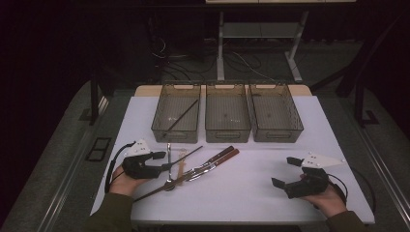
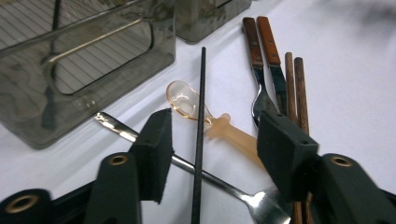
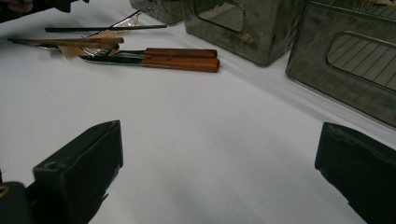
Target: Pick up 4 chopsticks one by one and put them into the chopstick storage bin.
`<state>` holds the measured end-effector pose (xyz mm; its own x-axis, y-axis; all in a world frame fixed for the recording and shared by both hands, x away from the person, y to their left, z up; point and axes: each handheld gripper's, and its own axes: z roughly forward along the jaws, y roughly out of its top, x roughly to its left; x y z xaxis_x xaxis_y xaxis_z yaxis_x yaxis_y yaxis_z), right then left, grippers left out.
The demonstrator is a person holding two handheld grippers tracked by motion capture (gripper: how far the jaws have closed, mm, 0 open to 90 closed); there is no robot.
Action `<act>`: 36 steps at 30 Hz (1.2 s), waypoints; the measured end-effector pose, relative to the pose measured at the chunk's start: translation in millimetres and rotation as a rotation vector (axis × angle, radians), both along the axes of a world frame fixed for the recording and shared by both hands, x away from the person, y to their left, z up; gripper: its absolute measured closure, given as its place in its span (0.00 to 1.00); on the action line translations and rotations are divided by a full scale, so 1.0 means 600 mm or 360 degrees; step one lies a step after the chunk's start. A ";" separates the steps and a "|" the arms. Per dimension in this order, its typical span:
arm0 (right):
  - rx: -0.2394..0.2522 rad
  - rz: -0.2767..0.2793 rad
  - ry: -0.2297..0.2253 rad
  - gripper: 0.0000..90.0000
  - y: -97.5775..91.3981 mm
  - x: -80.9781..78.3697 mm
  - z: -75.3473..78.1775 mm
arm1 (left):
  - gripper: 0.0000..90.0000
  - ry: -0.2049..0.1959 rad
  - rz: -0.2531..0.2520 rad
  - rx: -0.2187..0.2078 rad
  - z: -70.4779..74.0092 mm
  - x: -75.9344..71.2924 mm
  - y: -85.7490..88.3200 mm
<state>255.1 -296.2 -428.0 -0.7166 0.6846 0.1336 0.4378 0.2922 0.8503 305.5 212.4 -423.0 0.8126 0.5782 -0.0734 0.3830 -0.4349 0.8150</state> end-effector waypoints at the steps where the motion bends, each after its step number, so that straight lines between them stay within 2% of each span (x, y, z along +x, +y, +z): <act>1: 0.0000 -0.0001 0.0002 0.01 0.000 0.000 0.000 | 0.57 0.0001 0.0003 0.0016 -0.001 0.001 -0.001; 7: -0.0007 0.0007 0.0002 0.01 0.001 0.001 -0.001 | 0.68 0.0026 0.0009 -0.0007 -0.006 0.007 -0.005; 18: -0.0012 0.0003 0.0004 0.01 0.001 0.001 -0.001 | 0.82 0.0096 -0.0019 0.0066 -0.024 0.024 -0.004; 22: -0.0012 0.0004 0.0003 0.01 0.001 0.001 -0.001 | 0.85 0.0128 -0.0023 0.0082 -0.030 0.028 -0.005; 36: -0.0013 0.0003 0.0002 0.01 0.001 0.001 -0.001 | 0.87 0.0141 -0.0056 0.0125 -0.036 0.033 -0.008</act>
<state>255.9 -295.8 -428.7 -0.7178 0.6841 0.1291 0.4382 0.3000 0.8473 325.3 207.6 -444.7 0.8247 0.5565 -0.1015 0.4357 -0.5106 0.7412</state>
